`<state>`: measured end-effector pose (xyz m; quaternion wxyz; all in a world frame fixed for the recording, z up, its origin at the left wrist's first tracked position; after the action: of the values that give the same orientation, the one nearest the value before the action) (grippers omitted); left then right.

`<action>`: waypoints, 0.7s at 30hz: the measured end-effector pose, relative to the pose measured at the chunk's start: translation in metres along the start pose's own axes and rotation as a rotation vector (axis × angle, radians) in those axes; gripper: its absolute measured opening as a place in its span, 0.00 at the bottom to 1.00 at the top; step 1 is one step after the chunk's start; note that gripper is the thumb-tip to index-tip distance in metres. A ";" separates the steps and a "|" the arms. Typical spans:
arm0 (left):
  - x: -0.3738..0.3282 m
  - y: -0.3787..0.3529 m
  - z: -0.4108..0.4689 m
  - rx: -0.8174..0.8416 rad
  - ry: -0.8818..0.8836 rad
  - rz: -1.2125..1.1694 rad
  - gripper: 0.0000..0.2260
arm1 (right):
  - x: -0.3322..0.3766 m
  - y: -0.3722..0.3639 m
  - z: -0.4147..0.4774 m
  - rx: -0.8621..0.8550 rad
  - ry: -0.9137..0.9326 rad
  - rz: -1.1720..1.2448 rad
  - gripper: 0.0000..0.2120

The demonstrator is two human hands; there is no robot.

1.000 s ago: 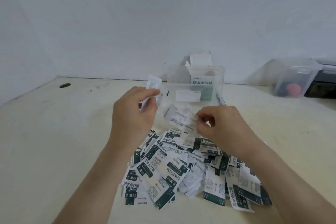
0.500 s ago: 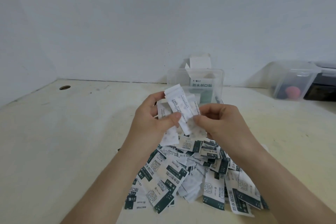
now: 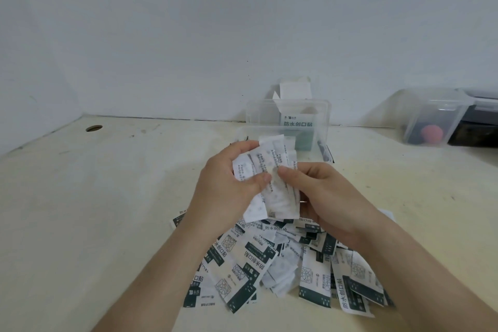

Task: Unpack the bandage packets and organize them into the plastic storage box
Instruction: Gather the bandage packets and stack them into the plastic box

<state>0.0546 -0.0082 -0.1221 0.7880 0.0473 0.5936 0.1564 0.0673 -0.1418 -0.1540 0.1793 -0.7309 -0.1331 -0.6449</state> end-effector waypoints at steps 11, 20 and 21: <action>-0.020 0.022 -0.001 -0.090 -0.051 -0.359 0.20 | 0.007 0.009 -0.001 -0.100 0.083 0.041 0.06; -0.020 0.005 -0.005 -0.111 -0.152 0.032 0.26 | 0.001 -0.025 -0.006 0.133 -0.038 0.300 0.09; -0.017 0.002 -0.004 -0.062 -0.116 -0.024 0.29 | -0.002 -0.026 -0.006 0.125 -0.065 0.302 0.10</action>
<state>0.0462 -0.0123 -0.1074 0.8240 0.0245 0.5423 0.1623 0.0506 -0.1214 -0.1528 0.3151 -0.7506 -0.0674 -0.5769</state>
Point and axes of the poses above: each hand's wrist, its own z-axis towards the middle knuckle, its own y-axis out of the back of the hand, x = y × z, the point moved 10 cm from there along z, towards the middle knuckle, and after that the axes turned 2 degrees about -y, right-handed, at the moved point
